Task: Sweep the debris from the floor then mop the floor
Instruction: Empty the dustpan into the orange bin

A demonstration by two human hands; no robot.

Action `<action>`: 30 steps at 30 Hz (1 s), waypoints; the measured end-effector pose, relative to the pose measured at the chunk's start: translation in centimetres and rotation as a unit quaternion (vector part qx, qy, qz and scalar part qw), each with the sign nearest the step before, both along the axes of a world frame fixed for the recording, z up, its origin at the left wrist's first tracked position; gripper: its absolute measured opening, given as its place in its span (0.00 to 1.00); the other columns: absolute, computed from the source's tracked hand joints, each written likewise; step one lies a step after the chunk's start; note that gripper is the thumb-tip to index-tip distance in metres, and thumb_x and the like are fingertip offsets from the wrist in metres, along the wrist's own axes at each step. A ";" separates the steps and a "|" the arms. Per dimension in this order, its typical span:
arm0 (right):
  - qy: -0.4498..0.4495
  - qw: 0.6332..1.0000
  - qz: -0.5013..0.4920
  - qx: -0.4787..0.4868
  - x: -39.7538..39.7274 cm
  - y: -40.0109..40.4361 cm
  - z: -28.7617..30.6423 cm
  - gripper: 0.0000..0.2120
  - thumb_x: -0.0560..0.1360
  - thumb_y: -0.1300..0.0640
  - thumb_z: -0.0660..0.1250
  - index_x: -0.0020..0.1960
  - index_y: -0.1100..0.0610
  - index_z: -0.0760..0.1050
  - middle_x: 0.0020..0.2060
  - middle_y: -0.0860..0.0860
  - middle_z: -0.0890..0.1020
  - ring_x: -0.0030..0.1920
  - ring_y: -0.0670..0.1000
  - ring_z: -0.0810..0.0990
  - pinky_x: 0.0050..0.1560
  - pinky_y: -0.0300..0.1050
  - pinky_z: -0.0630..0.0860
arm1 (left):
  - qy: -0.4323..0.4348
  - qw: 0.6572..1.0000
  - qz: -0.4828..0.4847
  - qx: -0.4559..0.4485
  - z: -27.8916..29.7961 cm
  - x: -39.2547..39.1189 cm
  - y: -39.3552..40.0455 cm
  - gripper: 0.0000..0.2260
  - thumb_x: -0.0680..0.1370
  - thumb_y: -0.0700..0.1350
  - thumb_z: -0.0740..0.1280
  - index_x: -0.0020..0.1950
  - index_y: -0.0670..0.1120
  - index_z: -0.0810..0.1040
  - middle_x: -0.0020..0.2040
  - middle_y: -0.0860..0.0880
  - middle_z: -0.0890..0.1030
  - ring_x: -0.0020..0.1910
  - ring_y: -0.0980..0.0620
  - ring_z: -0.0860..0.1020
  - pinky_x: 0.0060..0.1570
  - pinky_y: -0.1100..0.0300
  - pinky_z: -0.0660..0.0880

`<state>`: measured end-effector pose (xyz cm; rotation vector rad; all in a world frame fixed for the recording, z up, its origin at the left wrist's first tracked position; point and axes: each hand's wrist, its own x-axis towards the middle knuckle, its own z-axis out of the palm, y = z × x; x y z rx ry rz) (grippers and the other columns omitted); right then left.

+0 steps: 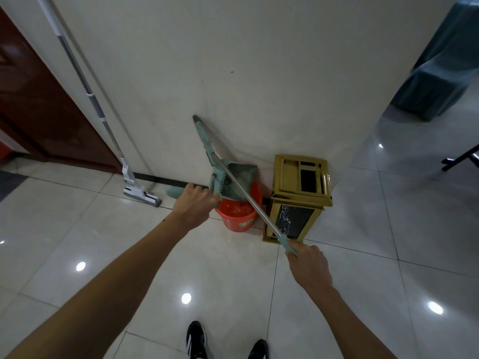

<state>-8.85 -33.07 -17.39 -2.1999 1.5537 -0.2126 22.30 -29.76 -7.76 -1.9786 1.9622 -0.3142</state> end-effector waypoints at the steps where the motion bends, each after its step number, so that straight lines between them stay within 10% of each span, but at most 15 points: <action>1: -0.006 1.000 -0.001 0.002 0.0 0.1 0.1 0.18 0.77 0.52 0.70 0.67 0.52 0.77 0.44 0.48 0.83 0.36 0.45 0.75 0.41 0.38 0.76 | 0.006 1.000 0.014 -0.014 0.0 0.4 0.3 0.15 0.74 0.39 0.67 0.60 0.47 0.76 0.48 0.47 0.84 0.45 0.45 0.81 0.47 0.50 0.73; 13: -0.085 0.995 0.047 -0.012 3.3 1.1 2.5 0.18 0.77 0.54 0.71 0.66 0.52 0.78 0.32 0.41 0.75 0.28 0.42 0.73 0.30 0.33 0.70 | 0.137 0.968 0.168 -0.124 2.3 2.3 7.1 0.11 0.74 0.37 0.67 0.55 0.47 0.79 0.39 0.49 0.82 0.36 0.48 0.79 0.41 0.53 0.75; 30: -0.119 0.981 0.137 0.073 12.9 2.5 4.2 0.12 0.75 0.53 0.71 0.58 0.47 0.82 0.44 0.44 0.85 0.44 0.46 0.82 0.44 0.49 0.81 | 0.225 0.874 0.370 -0.220 -0.4 6.7 14.8 0.08 0.74 0.39 0.68 0.50 0.49 0.79 0.33 0.50 0.77 0.31 0.50 0.75 0.38 0.53 0.78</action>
